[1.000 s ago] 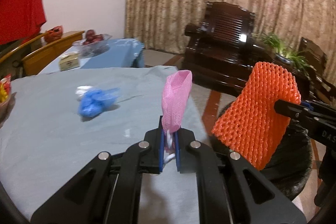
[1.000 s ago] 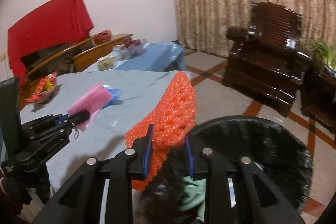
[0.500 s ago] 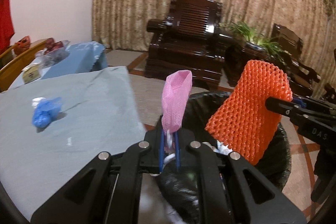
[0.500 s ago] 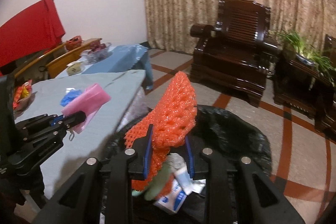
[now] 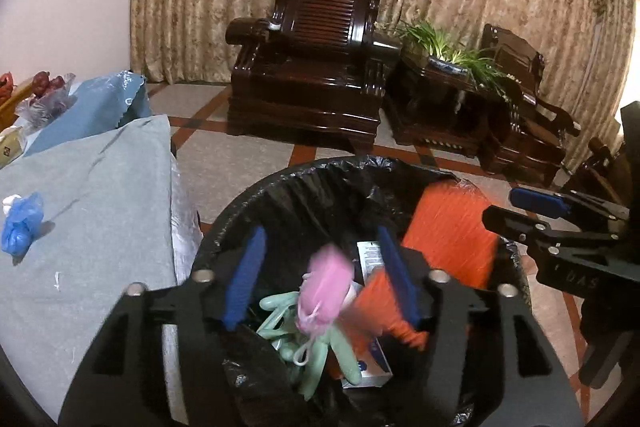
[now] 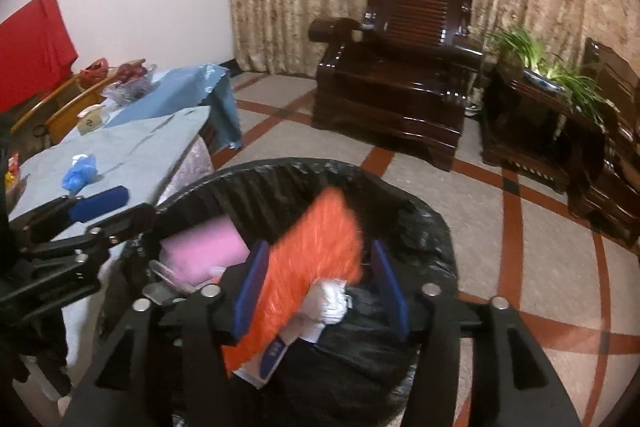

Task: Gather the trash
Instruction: 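Open both tools to drop the mesh bag and net into the bin, then move both tools back over the blue plastic bag on the table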

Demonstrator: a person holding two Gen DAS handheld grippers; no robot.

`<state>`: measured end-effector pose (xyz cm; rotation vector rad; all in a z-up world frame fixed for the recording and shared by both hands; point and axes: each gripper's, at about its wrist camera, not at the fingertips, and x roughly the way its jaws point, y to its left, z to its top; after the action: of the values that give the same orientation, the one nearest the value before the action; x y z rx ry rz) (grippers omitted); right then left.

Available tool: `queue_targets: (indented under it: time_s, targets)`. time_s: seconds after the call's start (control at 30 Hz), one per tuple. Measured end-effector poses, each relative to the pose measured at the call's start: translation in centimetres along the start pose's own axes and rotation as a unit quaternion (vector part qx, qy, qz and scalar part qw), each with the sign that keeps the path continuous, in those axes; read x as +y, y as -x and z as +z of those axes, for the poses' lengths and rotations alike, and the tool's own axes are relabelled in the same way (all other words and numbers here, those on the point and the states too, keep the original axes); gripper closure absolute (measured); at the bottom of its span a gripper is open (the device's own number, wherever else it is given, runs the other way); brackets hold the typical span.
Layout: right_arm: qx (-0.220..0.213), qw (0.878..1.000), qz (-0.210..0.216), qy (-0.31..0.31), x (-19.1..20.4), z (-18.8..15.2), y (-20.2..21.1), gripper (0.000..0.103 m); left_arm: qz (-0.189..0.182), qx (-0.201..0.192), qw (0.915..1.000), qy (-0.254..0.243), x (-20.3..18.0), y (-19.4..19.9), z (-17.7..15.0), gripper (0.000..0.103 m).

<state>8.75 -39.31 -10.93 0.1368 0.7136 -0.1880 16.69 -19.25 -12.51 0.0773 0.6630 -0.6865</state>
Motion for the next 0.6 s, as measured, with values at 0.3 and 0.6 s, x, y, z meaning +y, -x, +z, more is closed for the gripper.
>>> queue_targets:
  time_s: [0.3,0.6]
  targets:
    - [-0.036,0.999,-0.016,-0.015,-0.4,0.3,2.4,0.006,0.037,-0.022,0.9991,0.003,2.3,2.8,0.1,0.017]
    - [-0.059,0.998,0.025,0.006,4.3,1.6,3.9,0.006,0.098,-0.052,0.9932,0.036,6.9,8.1,-0.5,0.012]
